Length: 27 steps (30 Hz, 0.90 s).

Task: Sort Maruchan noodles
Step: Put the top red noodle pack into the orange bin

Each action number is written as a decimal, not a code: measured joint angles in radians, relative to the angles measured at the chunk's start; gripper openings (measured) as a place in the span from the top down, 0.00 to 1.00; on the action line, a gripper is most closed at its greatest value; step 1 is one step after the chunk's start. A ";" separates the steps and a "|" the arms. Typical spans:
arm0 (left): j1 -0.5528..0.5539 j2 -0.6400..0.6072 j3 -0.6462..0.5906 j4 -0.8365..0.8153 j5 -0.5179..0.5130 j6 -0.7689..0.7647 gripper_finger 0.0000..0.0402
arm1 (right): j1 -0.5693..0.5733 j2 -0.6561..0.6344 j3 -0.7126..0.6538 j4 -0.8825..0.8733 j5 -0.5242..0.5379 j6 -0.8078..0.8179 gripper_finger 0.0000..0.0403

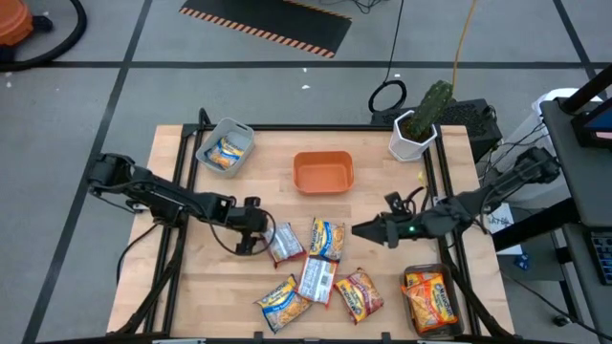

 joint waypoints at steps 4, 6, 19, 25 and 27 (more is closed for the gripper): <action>0.000 0.044 0.000 0.030 0.026 -0.004 0.42 | -0.016 0.011 0.001 0.055 -0.003 -0.035 0.50; 0.000 0.061 0.000 0.057 0.027 -0.005 0.43 | -0.023 0.010 0.001 0.053 -0.026 -0.039 0.50; 0.000 0.132 0.003 0.169 0.043 0.012 0.72 | -0.142 -0.006 0.000 -0.040 -0.254 -0.013 0.50; 0.002 0.136 0.000 0.245 0.053 0.011 0.85 | -0.258 -0.039 0.000 -0.122 -0.420 -0.029 0.50; 0.003 0.136 0.008 0.253 0.057 -0.010 0.88 | -0.296 -0.055 -0.001 -0.142 -0.455 -0.047 0.50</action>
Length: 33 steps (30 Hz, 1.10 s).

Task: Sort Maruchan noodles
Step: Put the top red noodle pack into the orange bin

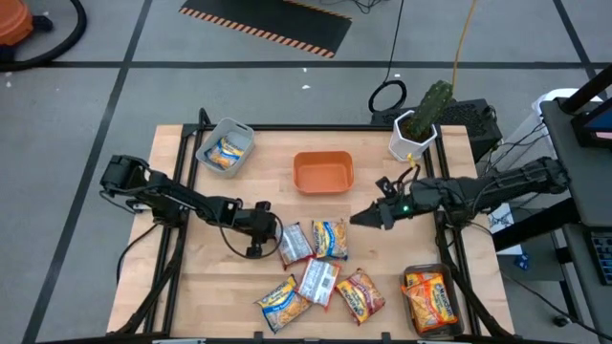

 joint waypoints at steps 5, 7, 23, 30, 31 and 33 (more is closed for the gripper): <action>0.015 -0.020 0.039 -0.005 0.002 -0.045 0.94 | -0.106 -0.050 0.000 -0.042 -0.079 -0.054 0.50; 0.026 -0.032 0.062 -0.005 -0.005 -0.053 0.97 | -0.152 -0.071 0.000 -0.066 -0.117 -0.079 0.50; 0.165 -0.179 0.254 -0.148 -0.065 -0.124 1.00 | -0.444 -0.127 0.000 -0.106 -0.384 -0.304 0.50; 0.194 -0.200 0.373 -0.239 -0.068 -0.213 1.00 | -0.481 -0.115 0.000 -0.091 -0.387 -0.467 0.50; 0.194 -0.199 0.389 -0.227 -0.070 -0.217 1.00 | -0.482 -0.112 0.000 -0.093 -0.387 -0.477 0.50; 0.196 -0.200 0.412 -0.230 -0.076 -0.219 1.00 | -0.482 -0.105 0.000 -0.087 -0.387 -0.479 0.50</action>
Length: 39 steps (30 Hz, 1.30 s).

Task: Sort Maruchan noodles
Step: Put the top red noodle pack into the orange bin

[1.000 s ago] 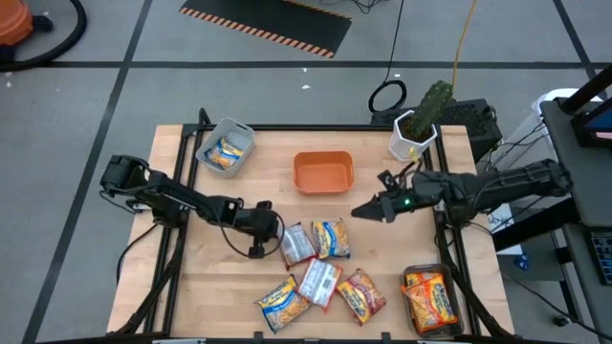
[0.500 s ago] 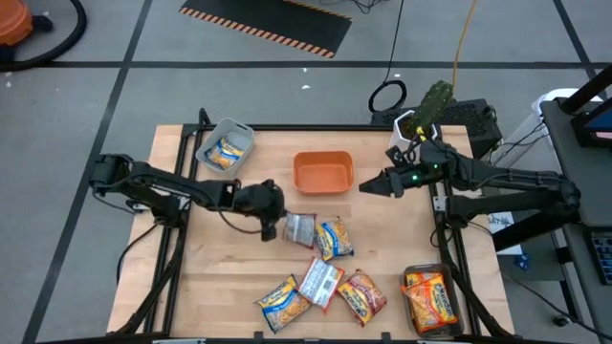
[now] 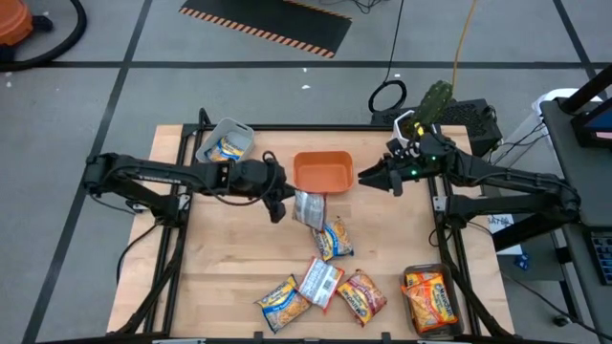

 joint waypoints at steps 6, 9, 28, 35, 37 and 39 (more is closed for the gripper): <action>0.046 0.001 0.069 0.002 -0.023 -0.007 1.00 | 0.022 0.002 0.000 -0.002 0.058 0.015 0.50; 0.076 0.001 0.095 0.001 -0.022 -0.039 1.00 | 0.034 0.018 0.029 -0.010 0.103 0.028 0.50; 0.136 0.001 0.189 0.014 -0.017 -0.046 1.00 | 0.303 0.351 0.541 -0.375 0.584 -0.065 0.40; 0.069 -0.005 0.189 0.014 -0.016 -0.120 1.00 | 0.380 0.389 0.540 -0.352 0.686 -0.071 0.38; 0.049 -0.011 0.190 0.017 -0.023 -0.121 1.00 | 0.382 0.408 0.540 -0.317 0.668 -0.067 0.38; 0.035 -0.012 0.191 0.020 -0.033 -0.116 1.00 | 0.383 0.428 0.540 -0.282 0.633 -0.064 0.38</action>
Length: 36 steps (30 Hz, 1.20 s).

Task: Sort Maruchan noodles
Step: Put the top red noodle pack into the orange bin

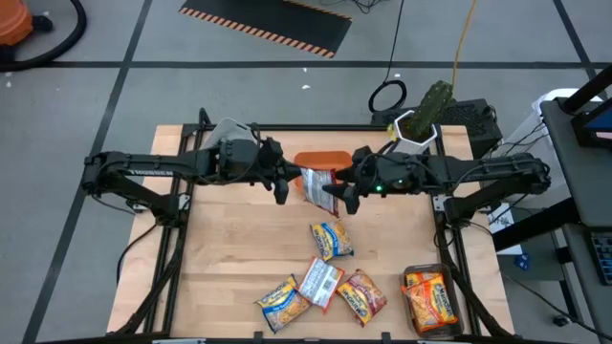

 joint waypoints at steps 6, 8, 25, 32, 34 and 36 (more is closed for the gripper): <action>-0.010 0.002 0.000 -0.004 -0.003 0.012 1.00 | 0.013 0.057 0.000 0.023 0.019 0.016 0.38; -0.010 0.002 0.000 -0.004 -0.002 0.012 1.00 | 0.012 0.057 -0.001 0.020 0.029 0.016 0.38; 0.091 0.002 -0.002 0.052 -0.003 0.082 1.00 | -0.186 0.046 0.000 0.014 -0.177 -0.217 0.69; 0.118 0.002 -0.002 0.060 -0.013 0.081 0.95 | -0.279 0.036 0.000 0.011 -0.269 -0.324 0.69; 0.118 0.002 -0.002 0.060 -0.034 0.075 0.92 | -0.304 0.036 0.000 0.005 -0.311 -0.347 0.69; 0.118 0.002 -0.002 0.060 -0.061 0.074 0.88 | -0.326 0.036 -0.001 -0.003 -0.349 -0.366 0.69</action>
